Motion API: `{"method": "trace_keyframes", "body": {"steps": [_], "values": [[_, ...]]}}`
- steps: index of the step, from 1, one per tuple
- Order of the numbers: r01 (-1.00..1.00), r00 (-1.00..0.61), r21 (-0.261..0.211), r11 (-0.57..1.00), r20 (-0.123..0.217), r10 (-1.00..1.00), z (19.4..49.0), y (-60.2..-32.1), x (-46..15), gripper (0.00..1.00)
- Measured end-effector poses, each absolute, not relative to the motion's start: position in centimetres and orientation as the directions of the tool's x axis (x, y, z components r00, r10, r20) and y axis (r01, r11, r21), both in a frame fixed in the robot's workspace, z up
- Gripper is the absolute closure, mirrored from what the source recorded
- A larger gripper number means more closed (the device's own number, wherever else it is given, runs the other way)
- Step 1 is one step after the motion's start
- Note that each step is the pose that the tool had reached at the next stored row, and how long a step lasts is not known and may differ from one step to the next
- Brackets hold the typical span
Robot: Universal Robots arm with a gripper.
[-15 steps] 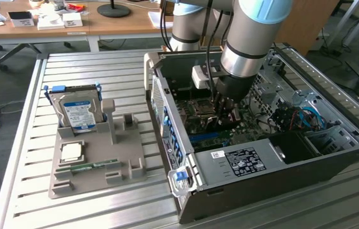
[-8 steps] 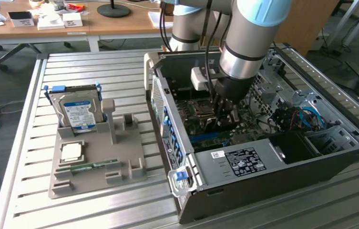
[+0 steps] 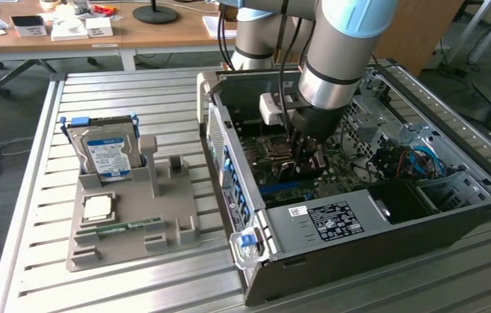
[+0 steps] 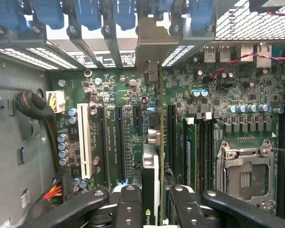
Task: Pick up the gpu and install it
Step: 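Insert the gpu into the slot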
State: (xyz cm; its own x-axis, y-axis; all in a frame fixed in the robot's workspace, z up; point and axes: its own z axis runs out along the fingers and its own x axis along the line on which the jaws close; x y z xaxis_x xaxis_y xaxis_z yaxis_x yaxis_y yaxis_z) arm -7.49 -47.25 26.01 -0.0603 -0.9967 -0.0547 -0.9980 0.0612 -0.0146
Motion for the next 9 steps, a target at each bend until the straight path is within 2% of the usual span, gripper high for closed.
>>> {"method": "trace_keyframes", "body": {"steps": [9], "values": [[-0.998,-0.06,-0.015,0.061,-0.055,-0.997,26.0,-47.25,-7.67,0.73]]}}
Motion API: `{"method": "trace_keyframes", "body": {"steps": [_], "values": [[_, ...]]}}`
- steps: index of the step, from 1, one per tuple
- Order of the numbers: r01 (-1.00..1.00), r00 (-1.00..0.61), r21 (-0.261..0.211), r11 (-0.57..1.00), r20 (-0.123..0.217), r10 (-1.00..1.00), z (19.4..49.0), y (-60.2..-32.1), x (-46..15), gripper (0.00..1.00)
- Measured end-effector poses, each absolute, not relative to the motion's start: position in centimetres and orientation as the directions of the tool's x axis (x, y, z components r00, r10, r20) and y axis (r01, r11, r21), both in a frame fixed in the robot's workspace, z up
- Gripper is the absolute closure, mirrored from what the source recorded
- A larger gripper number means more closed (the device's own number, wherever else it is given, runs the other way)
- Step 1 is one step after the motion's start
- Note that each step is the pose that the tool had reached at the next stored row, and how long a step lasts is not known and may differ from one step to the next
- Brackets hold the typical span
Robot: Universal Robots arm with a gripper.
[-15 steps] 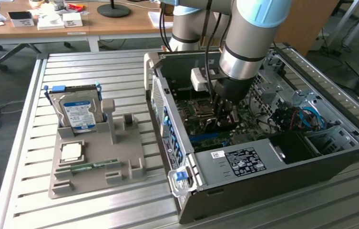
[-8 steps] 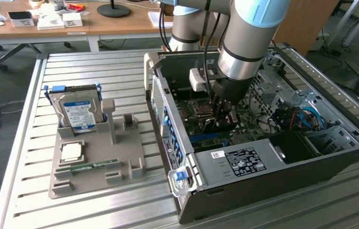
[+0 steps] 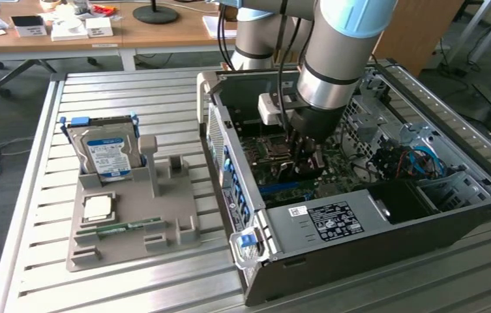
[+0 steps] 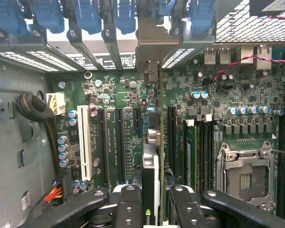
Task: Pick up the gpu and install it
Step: 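Insert the gpu into the slot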
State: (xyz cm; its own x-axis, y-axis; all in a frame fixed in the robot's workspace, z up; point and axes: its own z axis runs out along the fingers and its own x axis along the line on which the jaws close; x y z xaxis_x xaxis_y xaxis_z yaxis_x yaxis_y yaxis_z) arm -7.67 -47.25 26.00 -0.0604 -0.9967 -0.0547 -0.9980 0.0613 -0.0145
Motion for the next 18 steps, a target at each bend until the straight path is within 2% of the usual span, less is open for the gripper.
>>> {"method": "trace_keyframes", "body": {"steps": [18], "values": [[-0.998,-0.06,-0.014,0.061,-0.055,-0.997,25.81,-47.25,-8.04,0.73]]}}
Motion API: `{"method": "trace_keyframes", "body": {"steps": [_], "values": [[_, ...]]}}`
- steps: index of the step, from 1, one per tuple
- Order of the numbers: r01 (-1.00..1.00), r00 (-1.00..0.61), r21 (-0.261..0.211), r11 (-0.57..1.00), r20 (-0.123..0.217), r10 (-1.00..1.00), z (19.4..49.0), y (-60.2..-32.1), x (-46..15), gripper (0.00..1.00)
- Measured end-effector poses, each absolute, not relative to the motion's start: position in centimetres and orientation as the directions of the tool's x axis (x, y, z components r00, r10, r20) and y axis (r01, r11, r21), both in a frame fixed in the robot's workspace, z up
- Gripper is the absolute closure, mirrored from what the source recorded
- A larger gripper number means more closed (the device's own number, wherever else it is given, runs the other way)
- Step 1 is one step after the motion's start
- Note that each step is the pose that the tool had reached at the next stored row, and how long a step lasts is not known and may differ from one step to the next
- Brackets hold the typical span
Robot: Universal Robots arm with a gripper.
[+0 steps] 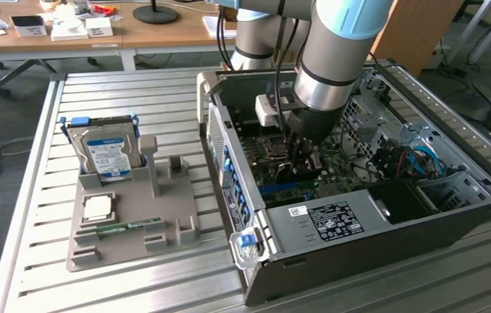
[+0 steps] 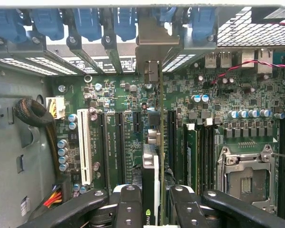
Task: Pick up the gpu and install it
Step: 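Insert the gpu into the slot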
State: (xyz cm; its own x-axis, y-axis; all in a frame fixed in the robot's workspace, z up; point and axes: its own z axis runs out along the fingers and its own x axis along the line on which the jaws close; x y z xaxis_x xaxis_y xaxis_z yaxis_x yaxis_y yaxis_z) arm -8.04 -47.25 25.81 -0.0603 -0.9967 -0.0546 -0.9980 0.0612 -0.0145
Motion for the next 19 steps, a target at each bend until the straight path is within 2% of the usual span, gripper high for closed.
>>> {"method": "trace_keyframes", "body": {"steps": [19], "values": [[-0.998,-0.061,-0.014,0.061,-0.054,-0.997,25.24,-47.24,-8.14,0.73]]}}
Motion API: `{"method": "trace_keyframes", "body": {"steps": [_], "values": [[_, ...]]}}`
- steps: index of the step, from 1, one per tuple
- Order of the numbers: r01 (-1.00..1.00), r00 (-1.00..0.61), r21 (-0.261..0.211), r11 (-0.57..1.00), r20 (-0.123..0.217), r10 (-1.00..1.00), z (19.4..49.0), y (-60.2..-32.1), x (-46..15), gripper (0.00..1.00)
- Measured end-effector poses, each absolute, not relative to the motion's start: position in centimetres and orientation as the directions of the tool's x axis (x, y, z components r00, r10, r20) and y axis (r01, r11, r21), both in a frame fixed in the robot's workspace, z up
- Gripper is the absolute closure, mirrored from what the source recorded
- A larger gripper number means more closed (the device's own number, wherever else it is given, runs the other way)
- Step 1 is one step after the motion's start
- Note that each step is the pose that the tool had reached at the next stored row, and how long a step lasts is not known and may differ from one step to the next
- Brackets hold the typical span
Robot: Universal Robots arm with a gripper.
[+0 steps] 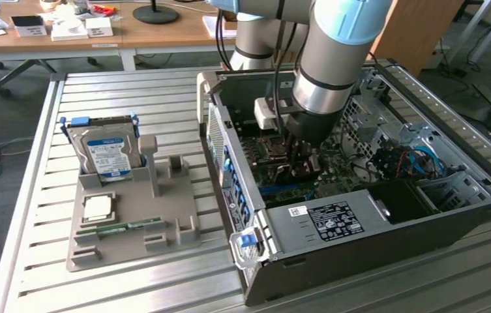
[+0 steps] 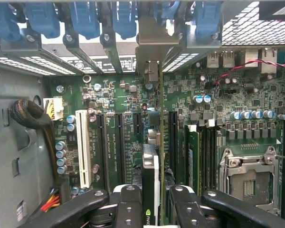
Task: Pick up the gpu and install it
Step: 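Insert the gpu into the slot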
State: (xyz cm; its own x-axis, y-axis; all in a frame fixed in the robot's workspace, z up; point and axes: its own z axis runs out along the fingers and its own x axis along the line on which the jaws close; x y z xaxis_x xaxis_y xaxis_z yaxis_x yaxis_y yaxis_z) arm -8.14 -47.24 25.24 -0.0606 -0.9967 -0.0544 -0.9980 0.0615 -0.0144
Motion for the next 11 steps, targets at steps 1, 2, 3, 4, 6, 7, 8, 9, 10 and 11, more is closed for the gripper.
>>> {"method": "trace_keyframes", "body": {"steps": [1,2,3,4,6,7,8,9,10,11], "values": [[-0.998,-0.061,-0.014,0.061,-0.054,-0.997,25.23,-47.23,-8.15,0.73],[-0.998,-0.061,-0.015,0.061,-0.055,-0.997,25.2,-47.21,-8.17,0.73],[-0.998,-0.061,-0.015,0.061,-0.055,-0.997,25.17,-47.18,-8.18,0.73],[-0.998,-0.06,-0.015,0.061,-0.055,-0.997,25.15,-47.16,-8.17,0.73],[-0.998,-0.061,-0.014,0.062,-0.055,-0.997,25.09,-47.12,-8.18,0.73],[-0.998,-0.061,-0.014,0.062,-0.055,-0.997,25.03,-47.09,-8.18,0.73],[-0.998,-0.062,-0.014,0.063,-0.055,-0.997,24.98,-47.05,-8.19,0.73],[-0.998,-0.063,-0.015,0.064,-0.055,-0.997,24.92,-47.0,-8.2,0.73],[-0.998,-0.063,-0.015,0.064,-0.055,-0.996,24.88,-46.95,-8.21,0.73],[-0.998,-0.064,-0.015,0.065,-0.055,-0.996,24.87,-46.92,-8.21,0.73]]}}
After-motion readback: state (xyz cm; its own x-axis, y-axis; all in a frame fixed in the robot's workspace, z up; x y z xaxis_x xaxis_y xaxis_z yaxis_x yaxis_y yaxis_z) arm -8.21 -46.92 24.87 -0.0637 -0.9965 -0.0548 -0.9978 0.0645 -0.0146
